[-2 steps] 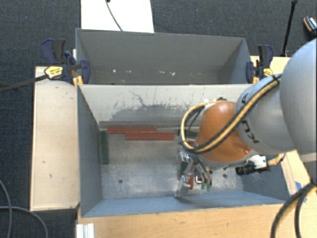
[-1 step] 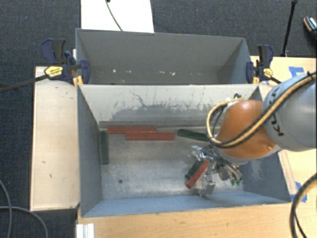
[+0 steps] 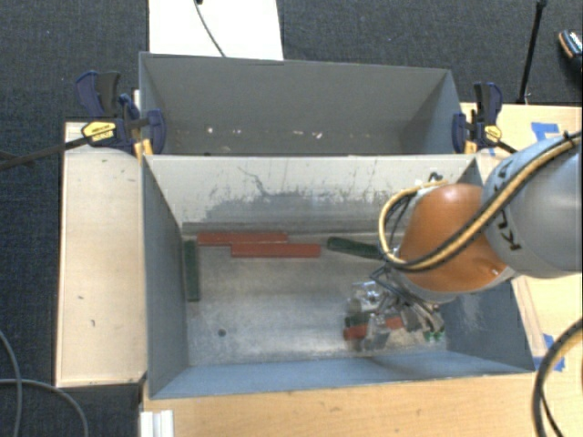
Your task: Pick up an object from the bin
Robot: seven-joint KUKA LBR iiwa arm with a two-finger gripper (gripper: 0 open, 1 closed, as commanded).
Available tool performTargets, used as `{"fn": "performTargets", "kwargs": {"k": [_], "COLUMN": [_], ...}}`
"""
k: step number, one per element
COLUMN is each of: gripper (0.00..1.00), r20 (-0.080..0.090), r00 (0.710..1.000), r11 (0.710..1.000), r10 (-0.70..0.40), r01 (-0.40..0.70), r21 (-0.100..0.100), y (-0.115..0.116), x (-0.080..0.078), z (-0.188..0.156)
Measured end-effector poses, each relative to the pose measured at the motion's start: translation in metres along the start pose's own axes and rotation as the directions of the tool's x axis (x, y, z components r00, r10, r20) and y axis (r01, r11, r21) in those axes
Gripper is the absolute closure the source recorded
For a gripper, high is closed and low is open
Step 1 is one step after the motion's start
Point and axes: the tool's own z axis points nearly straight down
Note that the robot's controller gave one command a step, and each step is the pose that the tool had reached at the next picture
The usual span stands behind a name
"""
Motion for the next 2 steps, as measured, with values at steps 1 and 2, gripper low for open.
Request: {"fn": "performTargets", "kwargs": {"k": [1, 2], "gripper": [1.0, 1.0], "r20": [0.003, 0.006], "r00": [1.0, 0.999], "r11": [1.0, 0.999], "r10": [-0.028, -0.037], "r01": [0.028, 0.037], "r21": [0.002, 0.003], "y": [-0.018, -0.022], "x": [-0.003, -0.008], "z": [-0.101, -0.26]}}
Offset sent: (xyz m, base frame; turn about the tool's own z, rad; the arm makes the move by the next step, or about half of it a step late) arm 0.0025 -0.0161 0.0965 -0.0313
